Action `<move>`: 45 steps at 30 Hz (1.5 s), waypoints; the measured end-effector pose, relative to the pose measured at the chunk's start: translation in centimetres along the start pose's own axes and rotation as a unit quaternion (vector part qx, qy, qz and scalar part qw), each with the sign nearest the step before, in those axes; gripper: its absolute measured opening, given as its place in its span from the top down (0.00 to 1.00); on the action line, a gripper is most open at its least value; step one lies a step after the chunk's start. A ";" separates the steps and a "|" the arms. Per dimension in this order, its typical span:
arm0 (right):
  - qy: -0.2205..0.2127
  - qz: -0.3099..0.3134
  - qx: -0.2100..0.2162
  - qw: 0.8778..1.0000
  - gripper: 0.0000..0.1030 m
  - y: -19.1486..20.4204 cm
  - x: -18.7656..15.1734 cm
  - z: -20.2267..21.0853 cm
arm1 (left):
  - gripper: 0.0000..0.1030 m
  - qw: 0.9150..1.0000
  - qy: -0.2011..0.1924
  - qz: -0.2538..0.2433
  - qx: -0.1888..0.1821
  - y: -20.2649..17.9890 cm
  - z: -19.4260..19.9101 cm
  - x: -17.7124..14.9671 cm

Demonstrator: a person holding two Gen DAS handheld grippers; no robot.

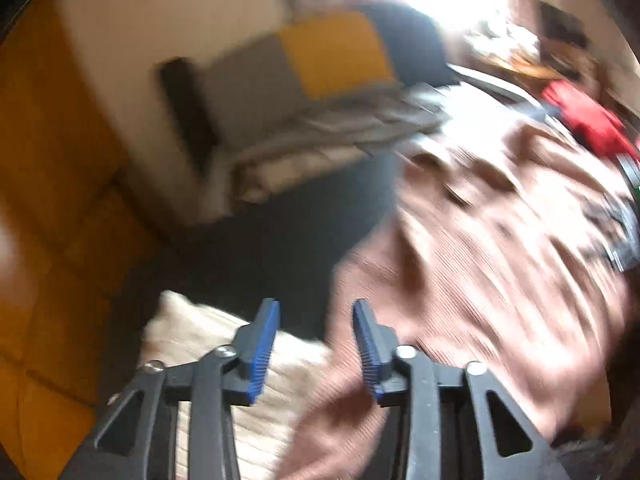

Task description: Fold clothes

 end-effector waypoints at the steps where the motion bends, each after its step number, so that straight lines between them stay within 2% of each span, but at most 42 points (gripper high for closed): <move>1: 0.000 -0.001 0.000 1.000 0.00 0.0 -0.1 0.2 | 0.56 1.000 0.012 -0.012 -0.005 -0.6 -0.4 -0.8; 7: 0.001 0.007 -0.011 1.000 0.00 0.0 -0.1 -0.1 | 0.50 0.997 0.042 -0.033 -0.052 -1.6 -2.5 -3.1; 9: 0.003 0.014 -0.018 1.000 0.00 0.1 -0.1 -0.2 | 0.50 0.994 0.057 -0.063 -0.063 -1.7 -4.1 -3.5; 14: 0.007 0.023 -0.030 0.999 0.00 0.1 -0.2 -0.3 | 0.52 0.992 0.103 -0.068 -0.040 -0.7 -7.4 -3.9; 15: 0.008 0.025 -0.032 0.999 0.00 0.1 -0.2 -0.3 | 0.57 0.991 0.113 -0.068 -0.035 -0.5 -8.0 -4.0; 17: 0.009 0.029 -0.037 0.999 0.00 0.1 -0.2 -0.3 | 0.95 0.989 0.131 -0.067 -0.024 -0.1 -9.3 -4.1; 20: 0.010 0.033 -0.042 0.999 0.00 0.3 -0.3 -0.3 | 0.96 0.996 0.086 -0.010 -0.034 0.5 -7.5 -2.8; 22: 0.010 0.034 -0.044 0.998 0.00 0.2 -0.3 -0.3 | 0.96 0.996 0.037 0.064 -0.047 3.1 -5.1 -1.9; 24: 0.012 0.037 -0.047 0.998 0.00 0.3 -0.3 -0.3 | 0.96 0.988 -0.015 0.144 -0.060 6.2 -2.5 -0.9; 26: 0.013 0.040 -0.051 0.998 0.00 0.3 -0.4 -0.3 | 0.96 0.970 -0.066 0.222 -0.073 9.4 0.2 0.1; 28: 0.013 0.040 -0.051 0.998 0.00 0.3 -0.4 -0.3 | 0.96 0.961 -0.058 0.267 -0.046 12.5 0.0 0.1; 29: 0.013 0.039 -0.049 0.998 0.00 0.3 -0.3 -0.3 | 0.96 0.961 -0.037 0.274 -0.028 13.6 -0.9 0.0; 31: 0.013 0.040 -0.048 0.998 0.00 0.4 -0.2 -0.4 | 0.93 0.962 0.036 0.270 0.019 14.6 -3.8 -0.6; 33: 0.013 0.042 -0.049 0.998 0.00 0.9 0.1 -0.8 | 0.89 0.953 0.090 0.285 0.046 15.0 -5.6 -1.6; 34: 0.013 0.041 -0.048 0.998 0.00 0.9 0.1 -0.8 | 0.81 0.949 0.098 0.295 0.061 15.4 -5.9 -1.5; 36: 0.012 0.040 -0.046 0.998 0.00 0.8 0.2 -0.8 | 0.79 0.943 0.086 0.306 0.095 15.7 -5.2 -0.7; 38: 0.012 0.038 -0.044 0.998 0.00 0.8 0.3 -0.9 | 0.79 0.943 0.043 0.292 0.157 15.0 -2.7 1.4; 39: 0.011 0.036 -0.043 0.998 0.00 0.8 0.1 -0.9 | 0.79 0.942 0.022 0.285 0.174 14.4 -1.7 2.4; 42: 0.013 0.032 -0.040 0.999 0.00 0.4 0.1 -0.7 | 0.74 0.945 -0.040 0.227 0.233 11.5 0.6 5.8; 44: 0.013 0.030 -0.037 0.999 0.00 0.2 0.1 -0.7 | 0.74 0.941 -0.041 0.233 0.244 10.8 0.0 6.8; 45: 0.012 0.027 -0.034 0.999 0.00 0.1 0.2 -0.7 | 0.74 0.939 -0.045 0.257 0.224 10.7 -0.5 7.0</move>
Point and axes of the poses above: each gripper's, at about its wrist camera, not at the fingertips, and z roughly against the way its jaws point, y to its left, x to its top, the point moved 5 cm from there along -z, roughly the way its jaws point, and after that the axes turned 7 degrees about -x, right-handed, at the moved point
